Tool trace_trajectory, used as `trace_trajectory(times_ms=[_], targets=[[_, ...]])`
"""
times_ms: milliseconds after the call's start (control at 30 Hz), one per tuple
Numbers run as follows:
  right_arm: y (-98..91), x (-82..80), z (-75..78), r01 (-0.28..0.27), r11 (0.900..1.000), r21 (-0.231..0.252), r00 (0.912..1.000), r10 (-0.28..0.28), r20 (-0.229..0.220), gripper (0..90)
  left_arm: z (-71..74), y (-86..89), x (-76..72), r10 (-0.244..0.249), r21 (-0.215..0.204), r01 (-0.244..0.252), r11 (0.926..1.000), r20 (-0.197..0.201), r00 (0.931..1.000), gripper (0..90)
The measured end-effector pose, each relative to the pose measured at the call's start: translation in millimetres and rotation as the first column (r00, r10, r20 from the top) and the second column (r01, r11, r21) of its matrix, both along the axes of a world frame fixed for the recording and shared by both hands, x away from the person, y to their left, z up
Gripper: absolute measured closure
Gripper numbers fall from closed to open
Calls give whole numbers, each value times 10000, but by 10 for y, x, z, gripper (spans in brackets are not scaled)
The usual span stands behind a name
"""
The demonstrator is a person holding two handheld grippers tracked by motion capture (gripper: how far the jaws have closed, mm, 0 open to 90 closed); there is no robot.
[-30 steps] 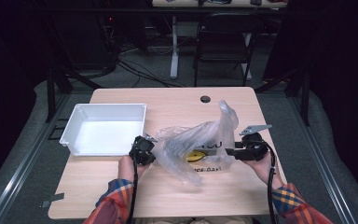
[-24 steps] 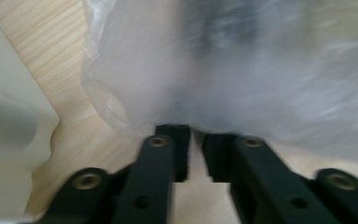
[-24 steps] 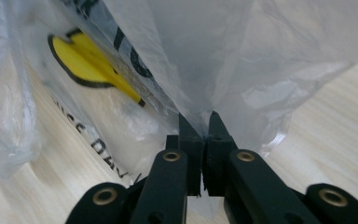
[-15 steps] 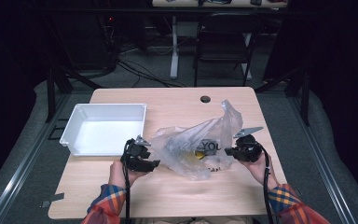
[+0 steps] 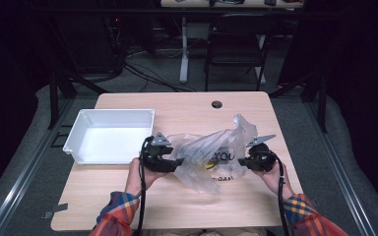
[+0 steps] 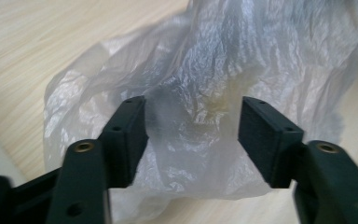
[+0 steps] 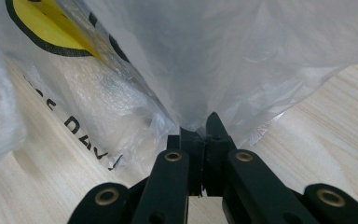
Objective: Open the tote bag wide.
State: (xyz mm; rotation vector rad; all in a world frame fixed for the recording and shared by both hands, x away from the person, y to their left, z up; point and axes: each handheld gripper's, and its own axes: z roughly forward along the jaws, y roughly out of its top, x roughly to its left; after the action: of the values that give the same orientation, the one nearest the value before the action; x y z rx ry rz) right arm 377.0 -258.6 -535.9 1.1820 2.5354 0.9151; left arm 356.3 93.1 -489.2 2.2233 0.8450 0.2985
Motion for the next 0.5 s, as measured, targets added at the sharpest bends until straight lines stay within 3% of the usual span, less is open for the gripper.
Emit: trace_trajectory(times_ms=[133,333,400,500], targets=[[-11,2,-12,41,10000,-58,10000,-41,-13,896,-107,-58,50,-125,207,128,9997,-169,9998,572],[-41,1,-1,171,9998,-126,9998,-173,-126,896,-200,-89,122,196,881,-183,9959,-138,9997,844],[-49,7,-10,149,9998,-155,9998,-150,-112,897,-212,-100,145,368,1049,-360,9938,-55,9993,894],[-51,9,-37,154,9995,-279,9998,-158,-152,898,-205,-93,186,816,1205,-826,9893,131,9966,900]])
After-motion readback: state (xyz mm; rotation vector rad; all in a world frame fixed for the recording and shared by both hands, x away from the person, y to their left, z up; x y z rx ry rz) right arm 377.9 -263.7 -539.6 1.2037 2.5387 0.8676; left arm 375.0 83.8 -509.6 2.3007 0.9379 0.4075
